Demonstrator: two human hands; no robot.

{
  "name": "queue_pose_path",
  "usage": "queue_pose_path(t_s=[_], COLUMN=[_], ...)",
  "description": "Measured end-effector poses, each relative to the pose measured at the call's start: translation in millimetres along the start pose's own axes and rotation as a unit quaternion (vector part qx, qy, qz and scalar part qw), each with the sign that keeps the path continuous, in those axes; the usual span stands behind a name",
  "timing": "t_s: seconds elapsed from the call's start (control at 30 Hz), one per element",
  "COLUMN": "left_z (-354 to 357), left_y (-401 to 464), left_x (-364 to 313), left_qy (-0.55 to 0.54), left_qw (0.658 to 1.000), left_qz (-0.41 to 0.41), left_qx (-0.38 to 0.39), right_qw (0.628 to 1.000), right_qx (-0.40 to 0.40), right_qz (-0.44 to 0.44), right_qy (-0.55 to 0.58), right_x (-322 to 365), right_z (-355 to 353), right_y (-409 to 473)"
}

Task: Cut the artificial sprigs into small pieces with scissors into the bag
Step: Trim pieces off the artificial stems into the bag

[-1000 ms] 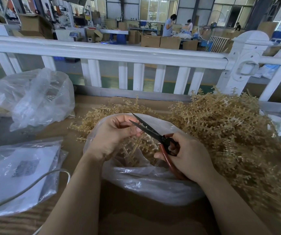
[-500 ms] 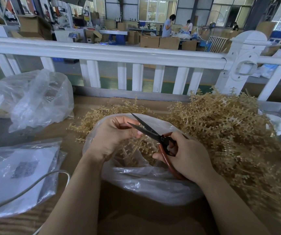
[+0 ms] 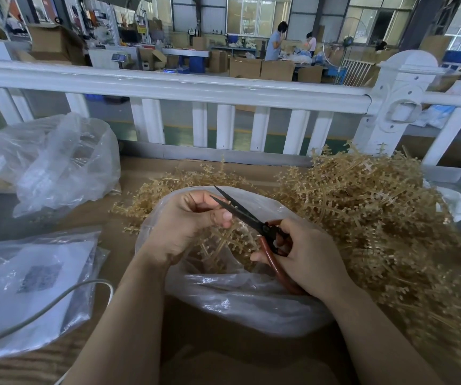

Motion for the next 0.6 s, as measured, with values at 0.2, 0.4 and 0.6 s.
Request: queue_pose_path(t_s=[0.2,0.4,0.6], left_z=[-1.7,-0.7,-0.9], left_y=[-0.7,-1.4,-3.1], left_x=[0.6,0.0,-1.2], left_qy=[0.006,-0.005,-0.02], left_qw=[1.0,1.0,1.0], left_qz=[-0.005,0.0,-0.005], left_qx=[0.004,0.01,0.007], right_qw=[1.0,1.0,1.0], right_qx=[-0.006,-0.003,0.007], right_qz=[-0.006,-0.009,-0.005], right_qy=[-0.002,0.007,0.004], right_x=[0.8,-0.3,-0.1], right_z=[-0.6,-0.6,0.6], right_y=[-0.7,-1.3,-0.4])
Point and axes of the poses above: each hand's wrist, its own y-axis towards the middle knuckle, its own z-axis out of the palm, x = y × z, the point moved 3 cm from there along y, towards the middle knuckle, and after that the axes turned 1 degree about -y, right-handed, at the moved point
